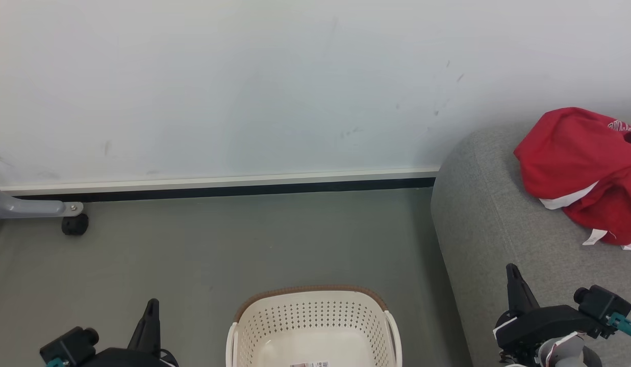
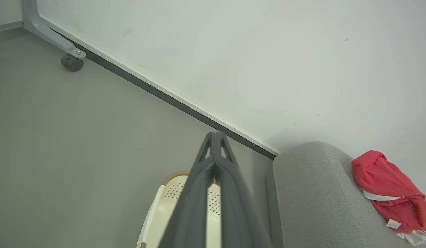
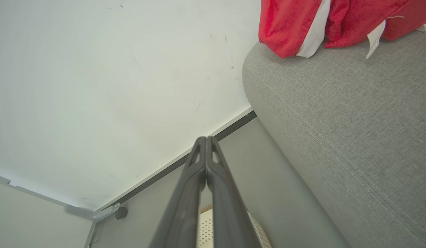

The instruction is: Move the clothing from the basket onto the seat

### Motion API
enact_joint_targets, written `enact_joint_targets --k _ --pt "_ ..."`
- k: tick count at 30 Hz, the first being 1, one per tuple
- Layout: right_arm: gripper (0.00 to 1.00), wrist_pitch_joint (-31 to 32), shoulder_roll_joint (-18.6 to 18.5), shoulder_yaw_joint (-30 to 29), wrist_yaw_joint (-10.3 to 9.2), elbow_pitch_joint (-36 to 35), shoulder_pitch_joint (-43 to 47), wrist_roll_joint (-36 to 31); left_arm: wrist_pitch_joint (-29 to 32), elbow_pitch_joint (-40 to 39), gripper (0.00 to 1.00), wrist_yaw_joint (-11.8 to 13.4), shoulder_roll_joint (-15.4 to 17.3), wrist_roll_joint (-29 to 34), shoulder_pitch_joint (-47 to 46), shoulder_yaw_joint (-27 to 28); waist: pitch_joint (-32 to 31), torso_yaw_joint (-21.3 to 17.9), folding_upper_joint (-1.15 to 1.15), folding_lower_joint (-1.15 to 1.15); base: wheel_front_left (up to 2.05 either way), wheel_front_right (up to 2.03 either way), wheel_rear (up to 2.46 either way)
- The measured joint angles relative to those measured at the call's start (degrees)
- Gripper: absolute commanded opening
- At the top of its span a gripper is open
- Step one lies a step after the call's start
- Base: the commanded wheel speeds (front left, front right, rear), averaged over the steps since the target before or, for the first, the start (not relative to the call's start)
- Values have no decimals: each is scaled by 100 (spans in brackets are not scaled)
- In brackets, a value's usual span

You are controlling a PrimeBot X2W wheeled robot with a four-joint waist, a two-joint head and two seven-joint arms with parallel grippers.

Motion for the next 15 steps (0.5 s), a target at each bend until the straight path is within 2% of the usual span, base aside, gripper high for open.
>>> enact_joint_targets --k 15 --pt "0 308 105 -428 187 -170 122 1072 263 18 0 -238 -154 -977 -54 315 26 -20 0 0 0 0 0"
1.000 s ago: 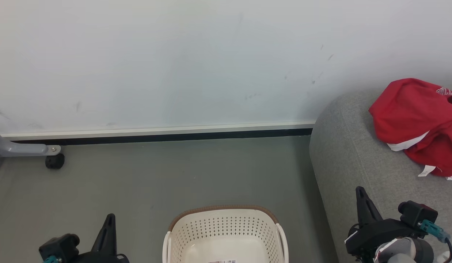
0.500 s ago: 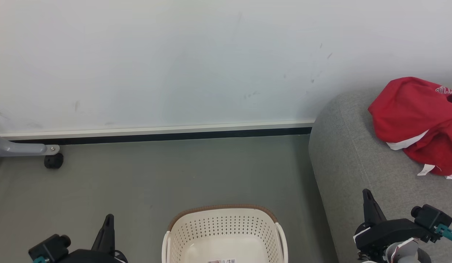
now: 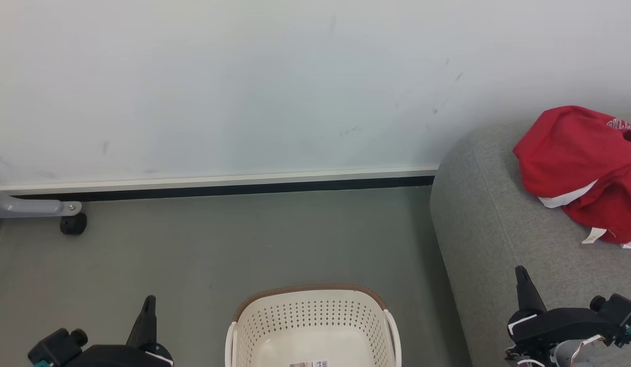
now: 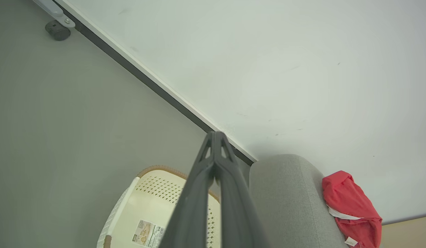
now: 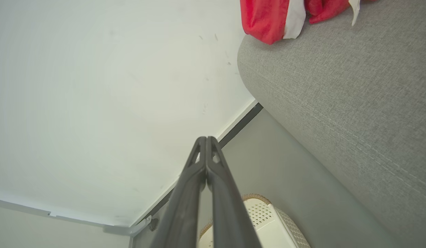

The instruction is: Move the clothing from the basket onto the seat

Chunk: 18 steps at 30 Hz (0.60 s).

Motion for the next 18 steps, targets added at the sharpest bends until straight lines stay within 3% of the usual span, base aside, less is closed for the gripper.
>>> enact_joint_targets --k 18 --pt "0 352 131 -483 210 -189 122 1211 305 18 0 -249 -176 -1169 -62 344 29 -23 0 0 0 0 0"
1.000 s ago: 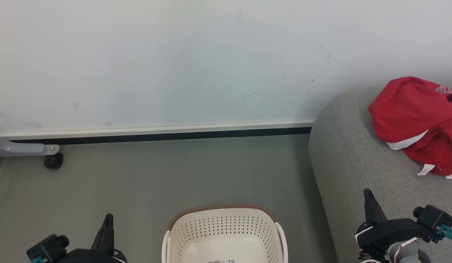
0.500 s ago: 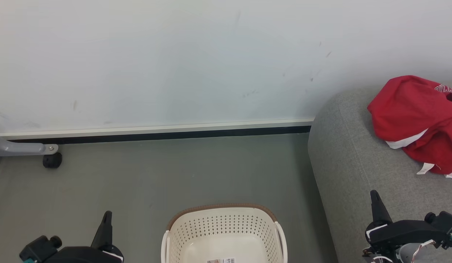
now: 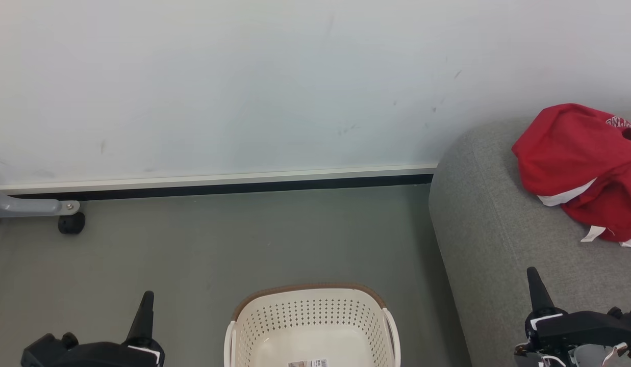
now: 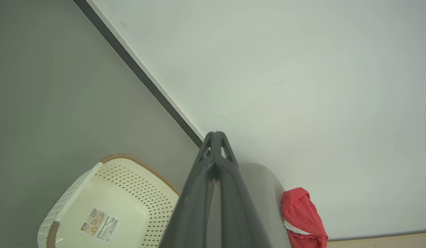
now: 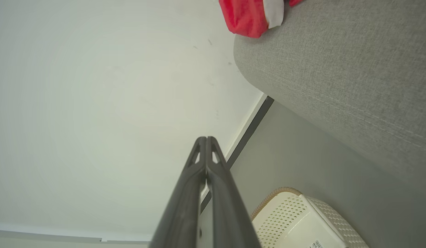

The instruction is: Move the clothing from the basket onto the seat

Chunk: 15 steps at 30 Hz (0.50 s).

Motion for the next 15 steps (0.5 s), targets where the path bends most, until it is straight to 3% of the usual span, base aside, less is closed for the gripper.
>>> enact_joint_targets --k 15 --pt "0 279 105 -372 162 -152 118 923 237 21 0 -158 -135 -875 -58 263 22 -17 0 0 0 0 0"
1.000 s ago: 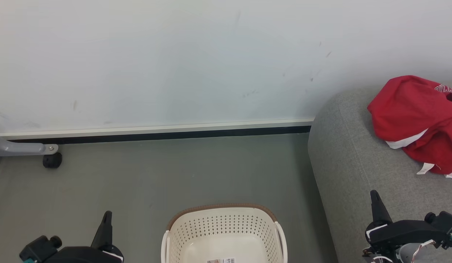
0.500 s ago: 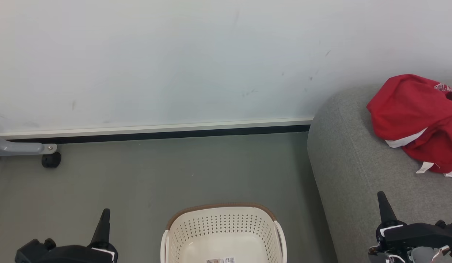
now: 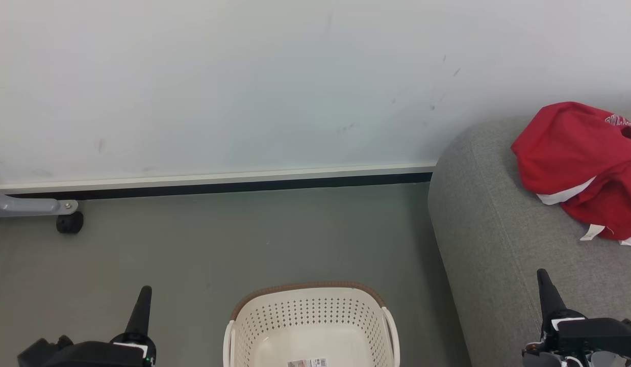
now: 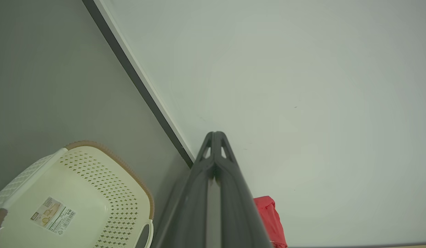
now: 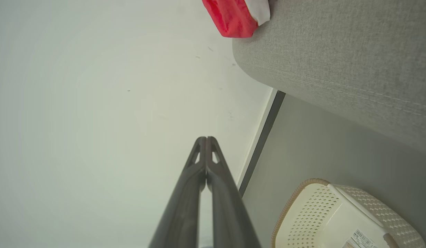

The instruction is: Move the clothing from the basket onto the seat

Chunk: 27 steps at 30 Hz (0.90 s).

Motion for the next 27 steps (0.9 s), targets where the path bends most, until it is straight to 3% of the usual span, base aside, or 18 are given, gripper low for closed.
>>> enact_joint_targets --k 19,27 --pt "0 370 127 -499 210 -188 122 1277 308 27 0 -276 -185 -1173 -77 363 30 -24 0 0 0 0 0" --pt "0 369 137 -512 230 -194 140 1287 308 27 0 -294 -194 -1255 -86 370 30 -24 0 0 0 0 0"
